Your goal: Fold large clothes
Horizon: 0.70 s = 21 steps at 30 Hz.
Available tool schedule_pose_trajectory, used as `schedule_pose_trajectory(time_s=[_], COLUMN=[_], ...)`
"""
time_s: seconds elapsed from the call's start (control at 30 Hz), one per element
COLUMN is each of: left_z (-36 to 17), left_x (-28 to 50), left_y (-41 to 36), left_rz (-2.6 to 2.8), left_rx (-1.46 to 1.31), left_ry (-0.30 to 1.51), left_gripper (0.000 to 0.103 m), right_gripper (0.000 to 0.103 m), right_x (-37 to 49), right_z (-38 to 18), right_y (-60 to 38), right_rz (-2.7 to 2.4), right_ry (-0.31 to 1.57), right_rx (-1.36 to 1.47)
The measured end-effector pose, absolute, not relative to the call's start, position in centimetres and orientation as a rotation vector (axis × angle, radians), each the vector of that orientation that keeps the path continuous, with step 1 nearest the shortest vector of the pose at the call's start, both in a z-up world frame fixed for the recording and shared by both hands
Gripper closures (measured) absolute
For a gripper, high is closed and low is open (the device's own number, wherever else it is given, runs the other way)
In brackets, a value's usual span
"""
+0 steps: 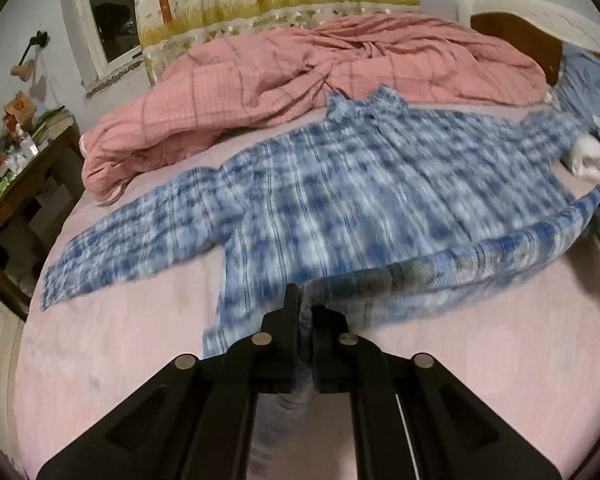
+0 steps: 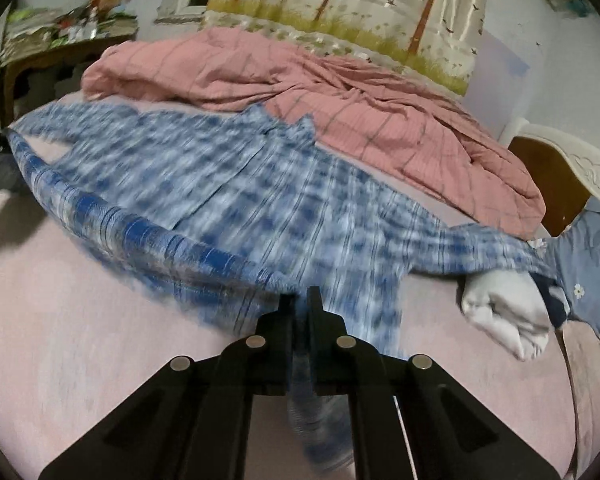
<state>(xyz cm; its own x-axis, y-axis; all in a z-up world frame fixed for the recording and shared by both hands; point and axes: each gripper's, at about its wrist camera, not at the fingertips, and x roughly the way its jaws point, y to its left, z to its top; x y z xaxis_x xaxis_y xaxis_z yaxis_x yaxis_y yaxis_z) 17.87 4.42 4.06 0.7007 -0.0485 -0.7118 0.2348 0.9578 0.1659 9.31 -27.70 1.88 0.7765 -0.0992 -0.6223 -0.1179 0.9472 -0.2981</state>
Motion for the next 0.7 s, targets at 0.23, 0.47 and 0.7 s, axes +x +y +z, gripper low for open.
schedule_pose_trajectory(time_s=[0.23,0.47,0.7], left_z=[2.7,-1.9,-3.6], left_x=[24.9,30.6,33.4], left_y=[3.6,3.2,3.9], left_rz=[-0.135,-0.158,-0.133], left_rx=[0.221,0.185,0.14], left_ry=[0.797,0.893,0.882], left_gripper=[0.098,0.098,0.098], right_gripper=[0.097,0.097,0.097], right_x=[15.9,21.7,25.3], right_z=[2.1,-1.3,-2.6], right_y=[-28.4,-29.4,-29.5], right_rz=[-0.007,-0.008,-0.018], right_ry=[0.665,0.737,0.735], right_rx=[-0.303,-0.282,-0.272])
